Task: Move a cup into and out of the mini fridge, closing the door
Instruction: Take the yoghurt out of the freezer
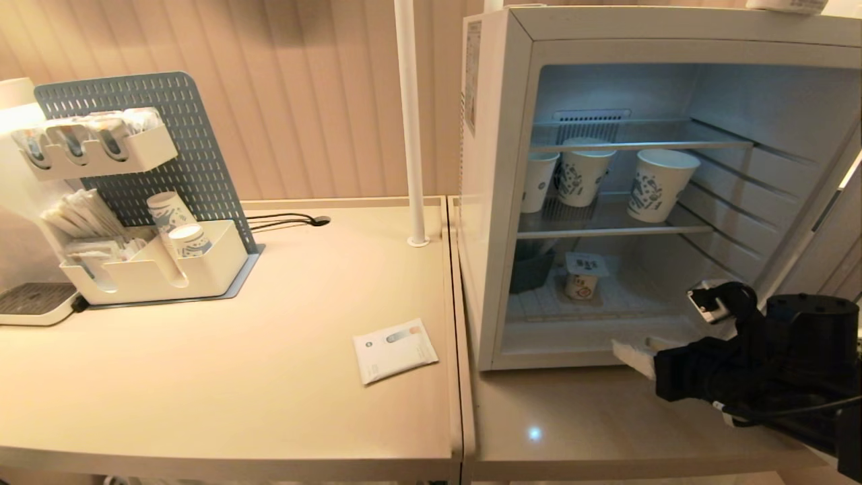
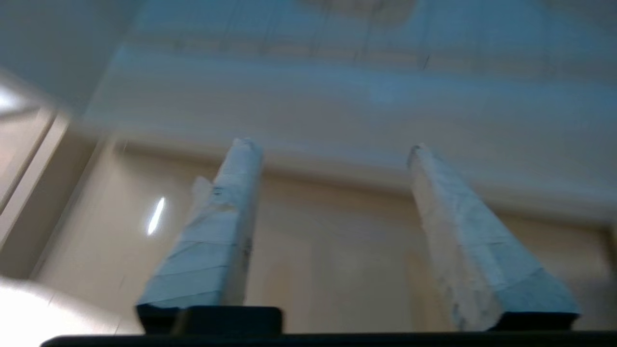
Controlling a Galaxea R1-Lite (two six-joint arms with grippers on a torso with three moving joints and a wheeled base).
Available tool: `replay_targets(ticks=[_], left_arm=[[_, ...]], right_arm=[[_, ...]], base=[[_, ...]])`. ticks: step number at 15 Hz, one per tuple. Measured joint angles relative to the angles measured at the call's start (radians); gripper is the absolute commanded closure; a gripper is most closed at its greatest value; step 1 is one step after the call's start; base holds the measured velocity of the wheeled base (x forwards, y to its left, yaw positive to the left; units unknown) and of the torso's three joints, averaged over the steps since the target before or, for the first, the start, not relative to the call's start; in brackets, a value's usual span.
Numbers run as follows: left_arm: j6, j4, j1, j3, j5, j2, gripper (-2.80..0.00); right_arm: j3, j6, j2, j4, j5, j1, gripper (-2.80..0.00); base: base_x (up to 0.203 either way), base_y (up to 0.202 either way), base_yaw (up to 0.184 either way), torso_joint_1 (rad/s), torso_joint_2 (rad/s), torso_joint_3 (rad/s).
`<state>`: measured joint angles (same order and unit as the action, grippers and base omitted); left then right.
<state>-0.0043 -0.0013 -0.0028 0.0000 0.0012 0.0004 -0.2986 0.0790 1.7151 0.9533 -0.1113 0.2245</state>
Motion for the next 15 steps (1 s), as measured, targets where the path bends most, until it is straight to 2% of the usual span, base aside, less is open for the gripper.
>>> replay_targets(ticks=[5, 8, 11, 15], left_arm=[[-0.001, 0.0, -0.001, 0.0, 0.0, 0.0, 0.0], [-0.002, 0.0, 0.0, 0.0, 0.0, 0.0, 0.0], [-0.005, 0.0, 0.0, 0.0, 0.0, 0.0, 0.0], [-0.008, 0.0, 0.0, 0.0, 0.0, 0.0, 0.0]], right_arm=[[0.006, -0.009, 0.173, 0.376, 0.14, 0.034, -2.8], [-0.013, -0.007, 0.24, 0.408, 0.152, 0.058, -2.8], [-0.065, -0.008, 0.303, 0.41, 0.199, 0.071, -2.8], [-0.152, -0.009, 0.359, 0.401, 0.208, 0.073, -2.8]], base=[[0.0, 0.0, 0.0, 0.0, 0.0, 0.0], [0.0, 0.0, 0.0, 0.0, 0.0, 0.0], [0.0, 0.0, 0.0, 0.0, 0.0, 0.0], [0.0, 0.0, 0.0, 0.0, 0.0, 0.0]])
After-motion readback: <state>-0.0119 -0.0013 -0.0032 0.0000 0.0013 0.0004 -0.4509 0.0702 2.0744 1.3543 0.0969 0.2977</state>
